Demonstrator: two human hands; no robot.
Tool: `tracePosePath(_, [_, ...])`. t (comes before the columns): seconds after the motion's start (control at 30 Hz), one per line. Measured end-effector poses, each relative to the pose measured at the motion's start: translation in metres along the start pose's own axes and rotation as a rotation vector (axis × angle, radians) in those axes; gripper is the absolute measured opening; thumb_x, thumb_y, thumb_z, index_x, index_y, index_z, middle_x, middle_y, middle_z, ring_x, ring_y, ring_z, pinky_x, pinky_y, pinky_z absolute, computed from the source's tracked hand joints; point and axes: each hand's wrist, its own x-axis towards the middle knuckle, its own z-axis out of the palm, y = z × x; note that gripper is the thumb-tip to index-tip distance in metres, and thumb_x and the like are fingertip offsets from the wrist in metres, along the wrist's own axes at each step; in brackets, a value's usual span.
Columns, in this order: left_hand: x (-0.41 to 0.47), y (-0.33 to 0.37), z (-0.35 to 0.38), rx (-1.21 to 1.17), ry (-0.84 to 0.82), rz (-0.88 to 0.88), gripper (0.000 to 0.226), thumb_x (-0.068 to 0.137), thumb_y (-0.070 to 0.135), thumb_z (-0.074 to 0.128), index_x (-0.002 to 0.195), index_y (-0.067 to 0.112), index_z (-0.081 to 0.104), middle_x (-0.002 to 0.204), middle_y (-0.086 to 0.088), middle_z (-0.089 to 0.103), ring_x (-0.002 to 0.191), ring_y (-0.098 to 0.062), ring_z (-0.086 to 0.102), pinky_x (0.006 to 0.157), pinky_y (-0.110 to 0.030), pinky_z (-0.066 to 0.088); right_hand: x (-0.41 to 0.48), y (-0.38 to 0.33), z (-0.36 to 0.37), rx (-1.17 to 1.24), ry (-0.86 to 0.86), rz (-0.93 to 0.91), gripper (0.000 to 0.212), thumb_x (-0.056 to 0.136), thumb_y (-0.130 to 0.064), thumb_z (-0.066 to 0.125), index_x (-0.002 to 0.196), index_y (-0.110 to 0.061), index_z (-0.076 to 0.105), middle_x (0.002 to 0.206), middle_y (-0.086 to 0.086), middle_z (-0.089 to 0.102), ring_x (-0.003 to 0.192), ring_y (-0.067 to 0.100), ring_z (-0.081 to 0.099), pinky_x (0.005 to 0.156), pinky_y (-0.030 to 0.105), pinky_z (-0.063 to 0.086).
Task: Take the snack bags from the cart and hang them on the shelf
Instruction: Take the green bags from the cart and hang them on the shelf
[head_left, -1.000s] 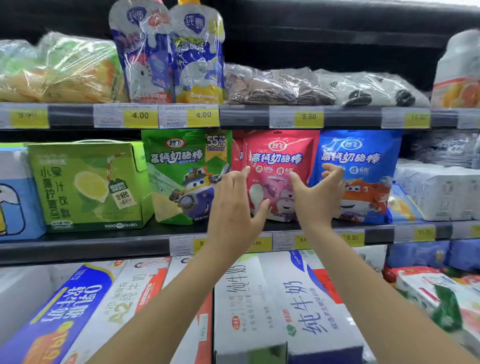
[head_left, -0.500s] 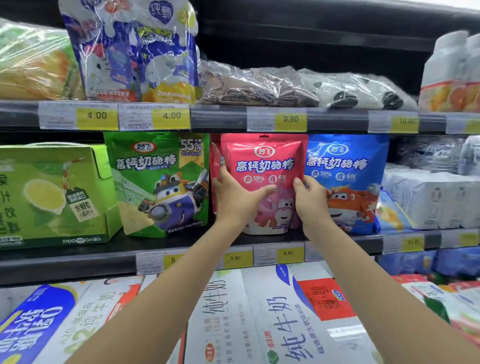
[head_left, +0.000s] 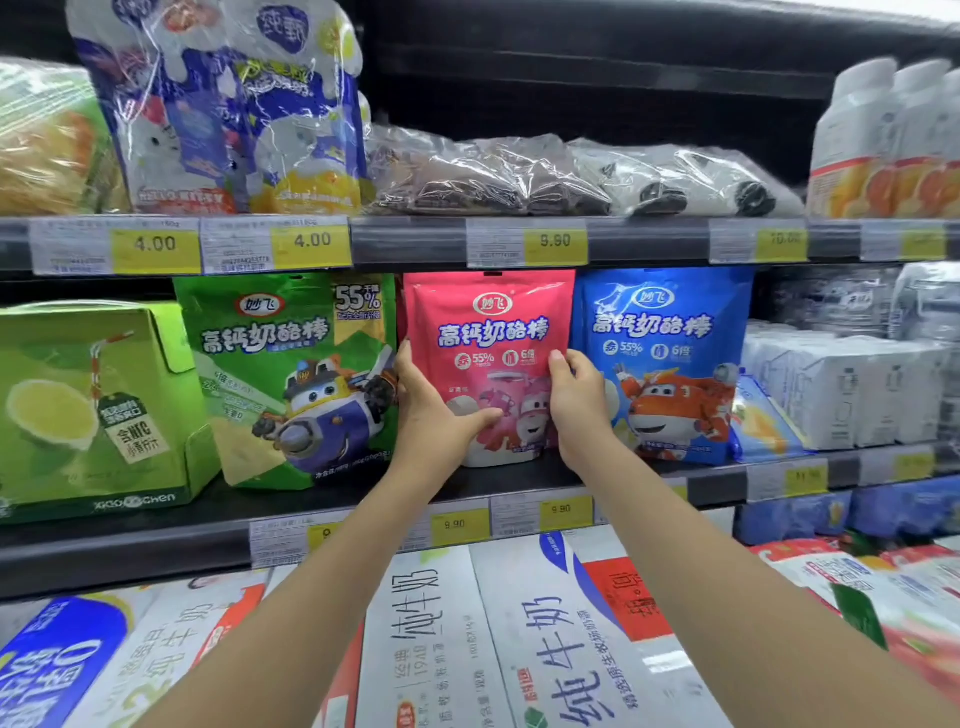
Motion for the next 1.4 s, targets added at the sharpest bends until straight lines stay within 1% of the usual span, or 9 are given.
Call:
tracePosePath(0.17, [-0.004,0.006,0.001,0.039,0.015,-0.043,0.125,0.067,0.021,0.087,0.151,0.020,-0.005,0.154,-0.012,0.026,0.141,-0.024,0.030,0.115,-0.038,0.027,-0.004,-0.009,-0.005,-0.056,-0.033,0.056,0.022,0.101,-0.028,0.040,0.102,-0.013,0.055,0.097,0.006,0.060,0.088,0.020,0.056,0.086,0.042,0.050])
tracePosePath(0.43, [-0.052,0.036,0.011,0.270,0.059,-0.132,0.112,0.082,0.034,0.074,0.153,0.008,-0.008,0.154,-0.023,0.020,0.140,-0.037,0.024,0.113,-0.044,0.022,-0.028,-0.019,-0.052,-0.242,0.074,-0.109,0.024,0.097,-0.021,0.051,0.116,-0.007,0.053,0.093,-0.001,0.055,0.080,0.011,0.053,0.061,0.015,0.038])
tracePosePath(0.57, [-0.076,0.054,0.034,0.384,0.077,0.117,0.094,0.084,0.036,0.070,0.152,0.007,0.013,0.150,-0.021,0.028,0.138,-0.035,0.028,0.115,-0.043,0.023,-0.032,-0.018,-0.094,-0.327,0.389,-0.337,0.030,0.089,-0.018,0.062,0.114,-0.006,0.052,0.106,0.004,0.053,0.100,0.022,0.051,0.076,0.017,0.033])
tracePosePath(0.67, [-0.076,0.070,0.058,0.287,-0.060,0.291,0.079,0.087,0.032,0.067,0.149,0.006,0.026,0.146,-0.013,0.039,0.135,-0.027,0.035,0.111,-0.032,0.024,-0.018,-0.020,-0.119,-0.388,0.509,-0.261,0.055,0.085,-0.030,0.068,0.127,-0.003,0.044,0.123,0.009,0.051,0.114,0.025,0.044,0.092,0.026,0.031])
tracePosePath(0.77, [-0.062,0.082,0.090,0.169,-0.203,0.270,0.081,0.088,0.030,0.068,0.150,0.003,0.023,0.146,-0.013,0.038,0.136,-0.024,0.035,0.110,-0.027,0.025,0.003,-0.024,-0.135,-0.268,0.386,-0.121,0.064,0.085,-0.036,0.068,0.133,-0.004,0.041,0.126,0.011,0.053,0.114,0.026,0.053,0.096,0.040,0.046])
tracePosePath(0.87, [-0.041,0.087,0.118,0.043,-0.233,0.083,0.096,0.084,0.042,0.069,0.152,0.005,0.013,0.150,-0.013,0.032,0.139,-0.025,0.031,0.112,-0.035,0.029,0.020,-0.024,-0.144,-0.096,0.174,-0.099,0.036,0.091,-0.027,0.062,0.119,-0.005,0.055,0.112,0.010,0.066,0.094,0.020,0.066,0.078,0.035,0.057])
tracePosePath(1.03, [-0.014,0.082,0.138,-0.101,-0.190,-0.138,0.125,0.068,0.055,0.079,0.154,0.008,0.001,0.157,-0.013,0.022,0.145,-0.026,0.023,0.116,-0.042,0.026,0.039,-0.017,-0.160,-0.026,-0.017,-0.172,0.014,0.097,-0.017,0.053,0.106,-0.013,0.064,0.104,0.009,0.071,0.093,0.022,0.070,0.079,0.037,0.058])
tracePosePath(1.17, [-0.017,0.074,0.142,-0.074,-0.116,-0.095,0.127,0.060,0.043,0.089,0.153,0.011,0.009,0.147,-0.012,0.032,0.138,-0.025,0.032,0.113,-0.037,0.031,0.047,-0.013,-0.174,0.138,-0.132,-0.095,0.016,0.097,-0.012,0.051,0.104,-0.018,0.065,0.096,0.001,0.073,0.083,0.014,0.072,0.072,0.030,0.060])
tracePosePath(1.4, [-0.045,0.070,0.144,0.151,0.010,0.087,0.133,0.062,0.032,0.089,0.153,0.009,-0.005,0.129,-0.013,0.033,0.121,-0.029,0.041,0.104,-0.034,0.034,0.057,-0.017,-0.178,0.027,-0.038,-0.109,0.011,0.093,-0.016,0.059,0.103,-0.013,0.057,0.084,-0.001,0.068,0.065,0.006,0.067,0.058,0.021,0.056])
